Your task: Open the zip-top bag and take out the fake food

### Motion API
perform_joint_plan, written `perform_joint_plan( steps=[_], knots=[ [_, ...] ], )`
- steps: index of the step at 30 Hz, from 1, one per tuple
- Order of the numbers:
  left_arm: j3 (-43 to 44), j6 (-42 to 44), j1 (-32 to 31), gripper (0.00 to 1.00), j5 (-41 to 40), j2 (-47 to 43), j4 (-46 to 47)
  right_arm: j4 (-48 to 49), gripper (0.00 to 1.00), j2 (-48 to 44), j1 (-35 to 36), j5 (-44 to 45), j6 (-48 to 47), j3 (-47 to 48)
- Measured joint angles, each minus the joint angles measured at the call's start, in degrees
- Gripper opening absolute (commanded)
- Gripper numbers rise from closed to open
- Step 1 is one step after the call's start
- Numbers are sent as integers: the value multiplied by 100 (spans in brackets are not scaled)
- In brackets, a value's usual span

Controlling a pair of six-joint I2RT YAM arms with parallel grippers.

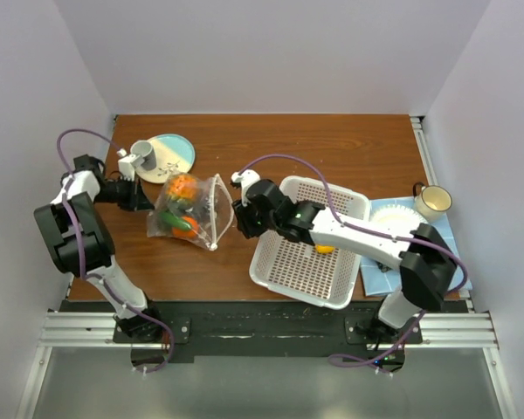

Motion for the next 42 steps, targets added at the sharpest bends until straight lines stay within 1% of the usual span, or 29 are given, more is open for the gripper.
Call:
perform_joint_plan(
  steps=[6,9,13,22,25,28,29,30,31,32,34,38,40,42],
  knots=[
    [-4,459,-13,0,-254,-219,-332,116,37,1099,66,-94,-164,538],
    [-2,584,-28,0,-343,-251,-437,221,38,1451,70,-46,-289,796],
    [2,686,-28,0,-468,-251,-544,492,38,1543,70,96,-470,962],
    [181,732,-28,0,-612,-251,-669,1276,42,1620,70,417,-857,1010],
    [275,713,-31,0,-610,-249,-662,1589,50,1897,68,369,-933,1102],
    [313,612,-81,0,-610,-249,-586,1829,66,2203,68,59,-911,1102],
    [313,560,-120,0,-612,-249,-542,1910,76,2286,68,-63,-883,1097],
    [310,503,-181,0,-614,-249,-496,1996,80,2356,70,-186,-839,1091],
    [310,409,-291,0,-616,-249,-426,2081,89,2413,70,-341,-796,1091],
    [306,317,-420,0,-623,-249,-350,2162,92,2461,70,-455,-743,1091],
    [278,157,-780,0,-627,-249,-192,2306,97,2507,70,-662,-636,1091],
    [210,-109,-1519,0,-452,-249,-79,2638,99,2511,70,-1014,-446,1091],
    [210,-164,-1722,0,-358,-254,-94,2721,99,2511,70,-1102,-369,1091],
    [210,-177,-1762,0,-350,-267,-122,2752,99,2511,70,-1106,-306,1088]
  ],
)
